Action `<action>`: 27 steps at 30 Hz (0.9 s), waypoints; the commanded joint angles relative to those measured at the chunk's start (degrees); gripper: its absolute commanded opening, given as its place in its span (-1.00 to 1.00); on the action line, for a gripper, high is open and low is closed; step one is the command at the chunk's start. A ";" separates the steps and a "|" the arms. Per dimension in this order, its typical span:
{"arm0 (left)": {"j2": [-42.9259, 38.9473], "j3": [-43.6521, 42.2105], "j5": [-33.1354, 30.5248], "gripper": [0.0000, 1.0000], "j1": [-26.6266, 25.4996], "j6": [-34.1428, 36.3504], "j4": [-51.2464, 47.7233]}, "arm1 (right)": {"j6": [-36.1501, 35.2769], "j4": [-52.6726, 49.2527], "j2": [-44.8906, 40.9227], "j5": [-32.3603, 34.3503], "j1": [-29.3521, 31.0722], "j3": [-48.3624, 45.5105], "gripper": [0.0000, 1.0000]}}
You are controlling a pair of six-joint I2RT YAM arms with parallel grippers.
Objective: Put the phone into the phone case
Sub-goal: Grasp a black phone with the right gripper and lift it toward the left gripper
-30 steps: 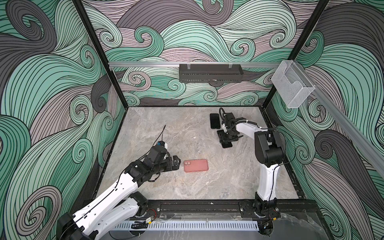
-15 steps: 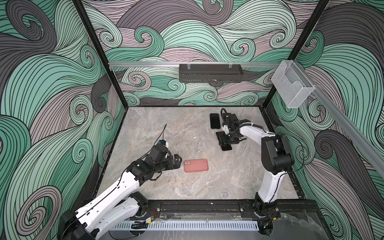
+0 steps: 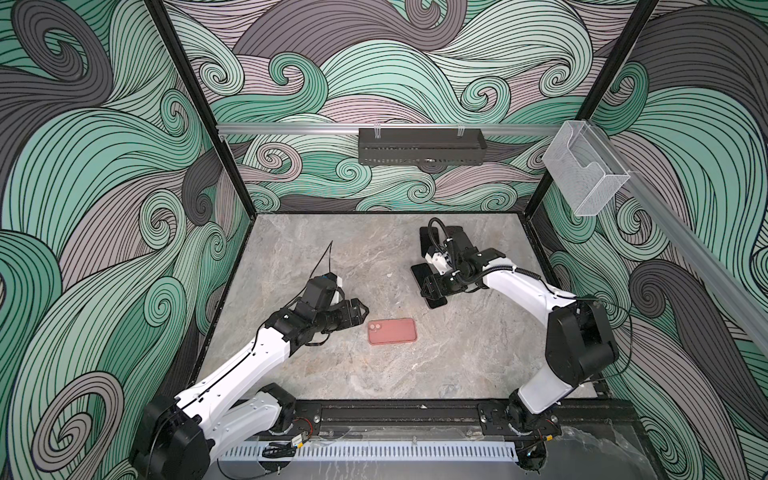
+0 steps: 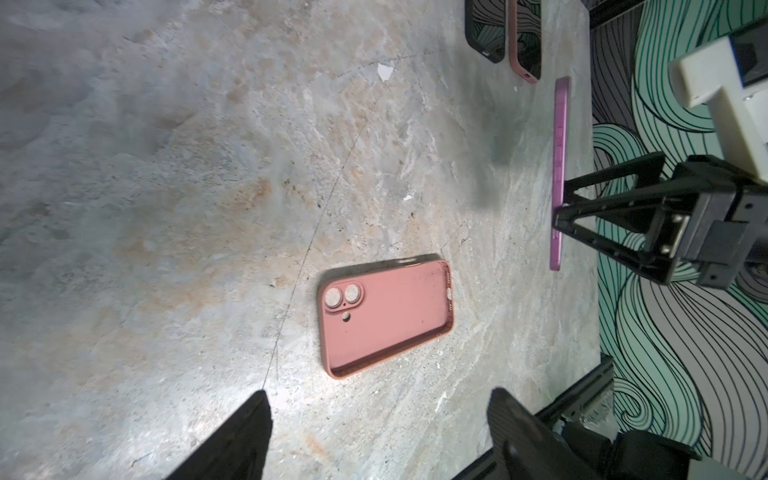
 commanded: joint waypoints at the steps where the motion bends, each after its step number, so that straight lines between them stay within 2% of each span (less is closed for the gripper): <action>1: 1.11 2.68 6.62 0.58 1.64 0.29 4.86 | -1.91 2.54 -3.20 -4.79 2.49 -1.32 -0.34; 12: 7.99 5.78 19.94 0.53 5.09 0.12 10.18 | -2.13 5.61 -9.62 -7.08 10.13 -6.59 -0.35; 18: 14.52 8.74 26.77 0.20 5.54 -0.15 11.33 | -2.40 5.59 -10.92 -7.53 12.93 -6.90 -0.35; 27: 15.95 10.30 29.24 0.07 5.63 -0.06 11.83 | -2.99 4.64 -11.18 -6.02 15.39 -5.74 -0.35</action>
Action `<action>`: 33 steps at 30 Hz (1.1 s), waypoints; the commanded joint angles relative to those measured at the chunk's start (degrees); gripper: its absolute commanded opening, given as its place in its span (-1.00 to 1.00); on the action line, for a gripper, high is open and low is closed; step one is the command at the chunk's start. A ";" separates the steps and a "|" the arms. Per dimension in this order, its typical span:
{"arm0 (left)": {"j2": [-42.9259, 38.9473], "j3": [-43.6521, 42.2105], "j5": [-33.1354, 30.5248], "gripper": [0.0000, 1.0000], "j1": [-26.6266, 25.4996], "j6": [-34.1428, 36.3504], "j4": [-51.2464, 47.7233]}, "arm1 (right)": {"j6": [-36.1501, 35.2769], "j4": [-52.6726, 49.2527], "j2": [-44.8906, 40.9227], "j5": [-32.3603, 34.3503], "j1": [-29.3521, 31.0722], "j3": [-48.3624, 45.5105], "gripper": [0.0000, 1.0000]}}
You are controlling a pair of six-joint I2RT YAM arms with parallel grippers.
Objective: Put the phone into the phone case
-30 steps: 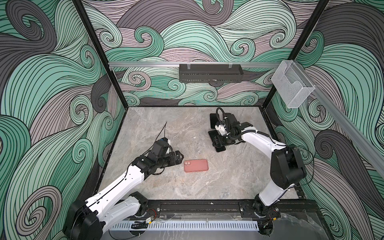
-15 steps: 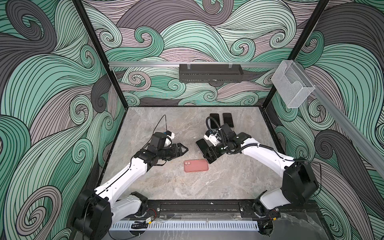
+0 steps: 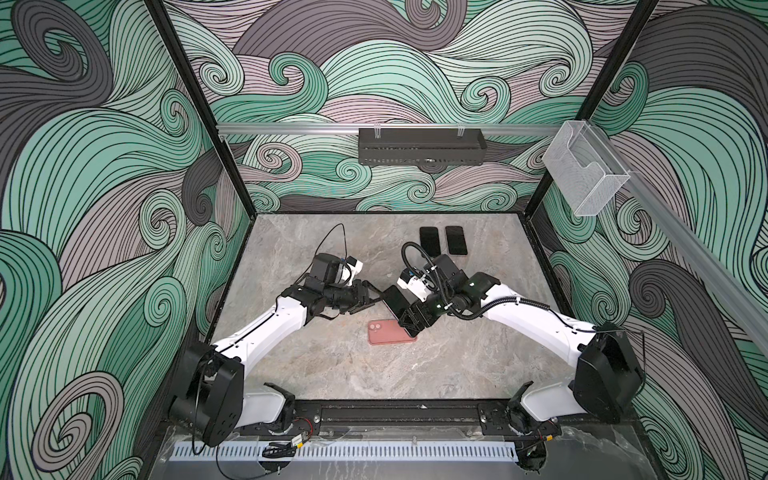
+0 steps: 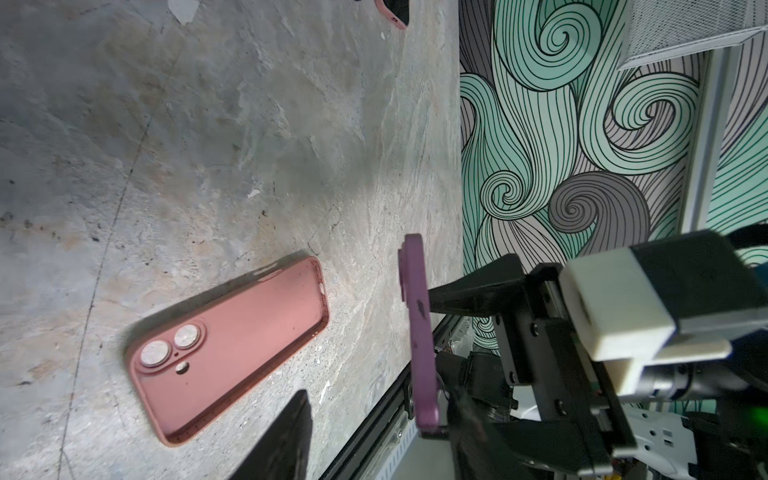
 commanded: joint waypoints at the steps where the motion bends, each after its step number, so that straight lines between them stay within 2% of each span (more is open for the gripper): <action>1: 0.02 2.70 2.83 0.05 0.37 0.63 0.72 | -1.61 0.37 -1.37 -0.35 0.82 1.43 -0.34; 3: 0.35 2.73 3.15 0.03 0.37 0.62 0.25 | -1.87 0.72 -1.21 0.30 1.36 1.50 -0.35; 15: 0.82 2.66 5.33 -0.60 0.36 -0.68 0.15 | -1.67 3.80 0.38 2.34 3.03 2.07 -0.33; 21: 0.33 2.44 5.22 -0.81 0.34 -1.09 -0.12 | -0.85 5.85 0.56 2.30 3.30 1.10 -0.28; 25: -0.92 2.43 4.69 -0.91 0.37 -1.55 0.70 | 0.67 7.25 0.52 2.10 3.30 0.27 0.07; 27: -1.91 2.38 4.19 -0.97 0.37 -1.58 0.93 | 1.91 8.31 -0.16 2.41 3.30 -0.54 0.35; 29: -2.78 2.37 3.61 -1.00 0.39 -1.63 1.06 | 2.96 9.55 -1.24 2.32 3.26 -1.60 0.49; 33: -4.59 2.25 2.35 -1.00 0.46 -1.77 1.24 | 4.66 10.10 -3.35 3.28 3.17 -2.96 0.65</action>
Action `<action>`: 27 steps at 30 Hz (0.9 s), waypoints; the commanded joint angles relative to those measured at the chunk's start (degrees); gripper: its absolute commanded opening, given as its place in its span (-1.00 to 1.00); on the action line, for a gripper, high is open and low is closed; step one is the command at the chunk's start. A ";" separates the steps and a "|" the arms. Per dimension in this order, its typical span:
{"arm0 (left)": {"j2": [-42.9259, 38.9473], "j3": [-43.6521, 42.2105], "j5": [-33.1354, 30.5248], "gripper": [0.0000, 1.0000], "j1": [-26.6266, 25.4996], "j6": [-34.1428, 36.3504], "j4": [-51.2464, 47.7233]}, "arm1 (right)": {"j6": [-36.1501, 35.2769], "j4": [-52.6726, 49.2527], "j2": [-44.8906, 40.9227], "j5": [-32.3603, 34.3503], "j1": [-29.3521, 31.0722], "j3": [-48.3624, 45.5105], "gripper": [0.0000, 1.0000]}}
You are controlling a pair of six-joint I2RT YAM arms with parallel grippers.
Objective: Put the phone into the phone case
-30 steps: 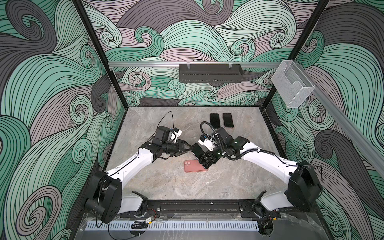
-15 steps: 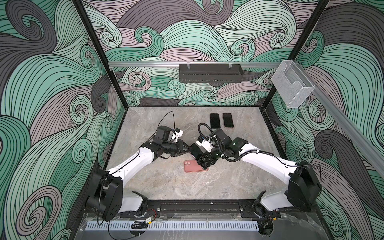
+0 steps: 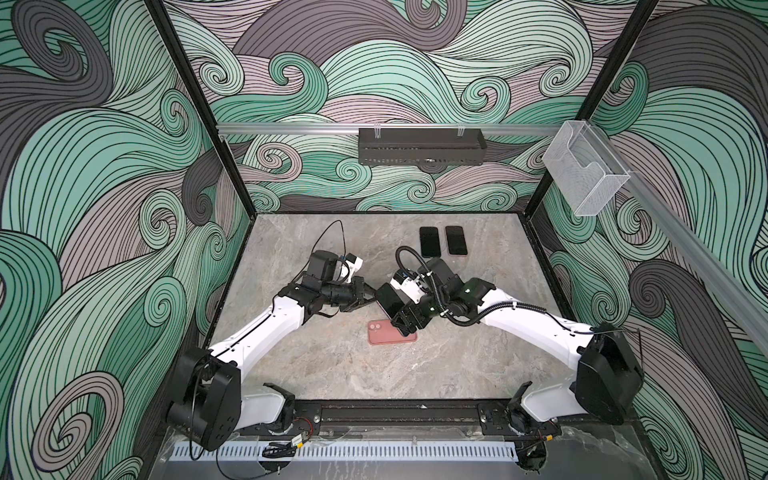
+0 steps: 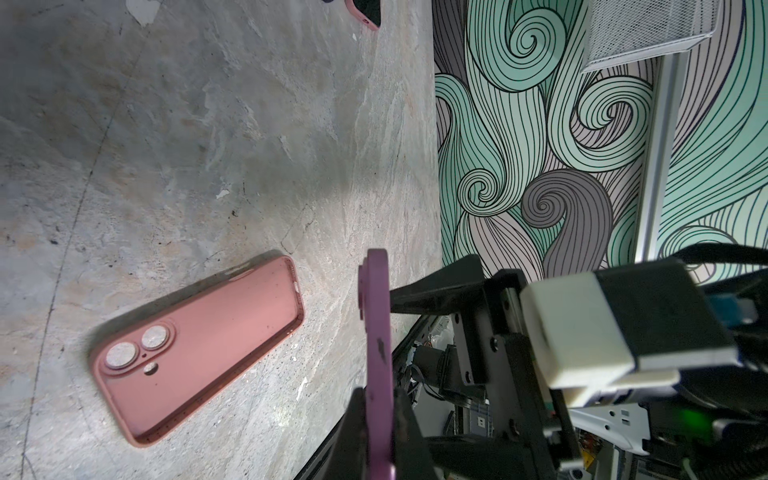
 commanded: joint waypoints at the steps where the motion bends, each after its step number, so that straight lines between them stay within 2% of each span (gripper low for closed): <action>1: -3.02 1.25 -0.27 -1.00 0.13 -0.14 1.36 | 2.17 2.10 -2.70 0.89 0.00 -0.95 0.69; 4: -4.19 0.91 -1.75 -1.00 0.29 -0.12 1.44 | 2.90 1.23 -3.54 1.02 -0.17 -1.33 0.81; 10: -4.66 0.81 -3.93 -1.00 0.72 0.83 0.46 | 4.42 -0.37 -4.76 -0.63 -0.46 -1.23 0.90; 18: -5.60 0.74 -4.89 -1.00 1.67 0.38 2.15 | 6.81 -1.16 -6.51 -1.89 -1.07 -2.04 0.89; 22: -7.88 -0.24 -6.07 -1.00 2.24 -0.57 5.08 | 13.81 4.20 -8.99 -4.28 -3.95 -5.62 0.78; 27: -11.93 -2.97 -8.55 -1.00 2.33 -1.69 10.19 | 26.07 19.46 -12.74 -11.78 -9.29 -13.66 0.57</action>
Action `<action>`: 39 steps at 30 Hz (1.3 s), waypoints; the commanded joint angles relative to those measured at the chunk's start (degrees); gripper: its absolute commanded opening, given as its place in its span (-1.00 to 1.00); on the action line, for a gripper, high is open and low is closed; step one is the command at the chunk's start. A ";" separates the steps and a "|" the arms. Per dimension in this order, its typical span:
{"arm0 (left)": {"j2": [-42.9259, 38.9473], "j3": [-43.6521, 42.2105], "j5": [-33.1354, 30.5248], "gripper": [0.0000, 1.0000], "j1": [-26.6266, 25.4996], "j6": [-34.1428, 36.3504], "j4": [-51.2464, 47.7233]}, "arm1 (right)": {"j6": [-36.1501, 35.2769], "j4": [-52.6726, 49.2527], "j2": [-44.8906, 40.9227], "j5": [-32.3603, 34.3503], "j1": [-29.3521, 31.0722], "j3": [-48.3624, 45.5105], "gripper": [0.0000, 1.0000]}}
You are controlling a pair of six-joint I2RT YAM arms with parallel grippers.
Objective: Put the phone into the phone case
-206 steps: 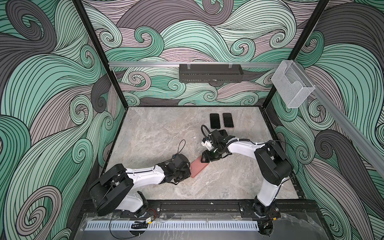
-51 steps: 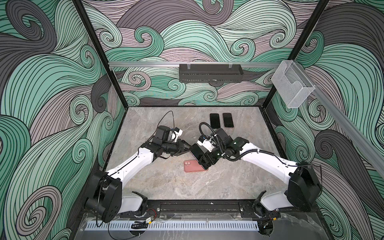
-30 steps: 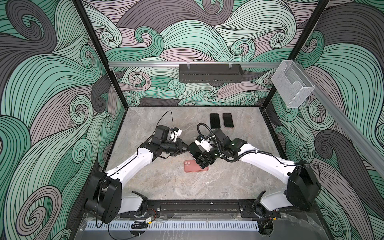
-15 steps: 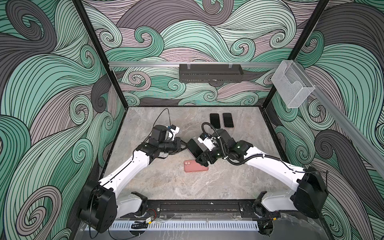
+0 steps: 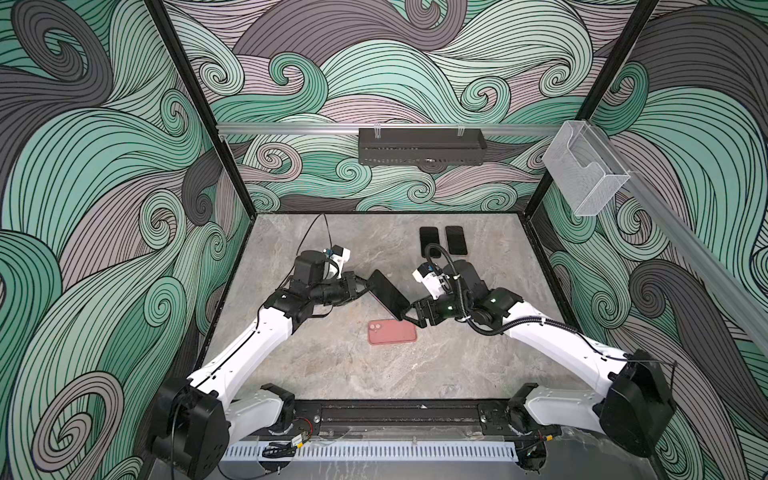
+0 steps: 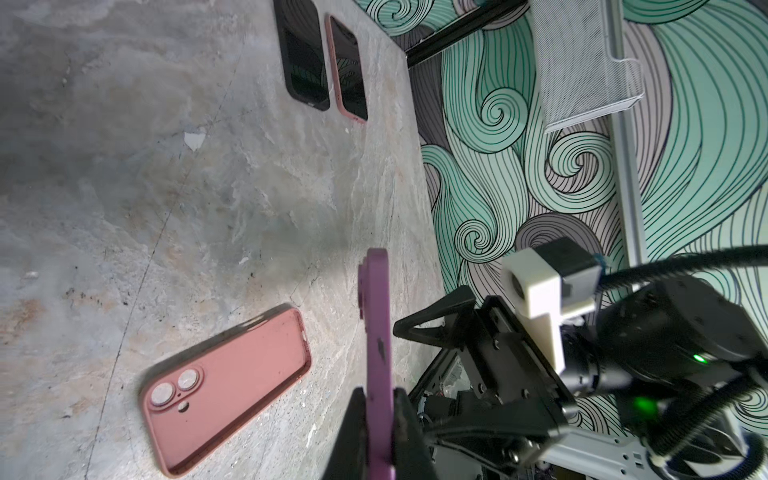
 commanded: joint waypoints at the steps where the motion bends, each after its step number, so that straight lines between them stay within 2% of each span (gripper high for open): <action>1: -3.60 -1.13 -1.46 -1.00 0.46 -1.50 7.59 | 10.90 13.17 -2.00 -6.55 -2.46 -3.86 0.54; 7: -6.65 -5.98 -3.09 -1.00 0.49 -6.85 18.75 | 21.94 30.20 -1.45 -12.01 -3.93 -8.73 0.41; 20: -8.33 -7.23 -2.22 -1.00 0.44 -12.16 34.03 | 33.94 54.60 4.81 -17.09 -3.99 -9.87 0.21; 28: -6.63 -10.06 -1.94 -1.00 0.41 -17.64 44.60 | 38.77 63.82 5.63 -17.07 -4.15 -9.54 0.08; 39: -9.06 -12.97 -5.24 -1.00 0.45 -19.34 47.86 | 41.76 67.62 3.44 -14.31 -5.13 -9.83 -0.10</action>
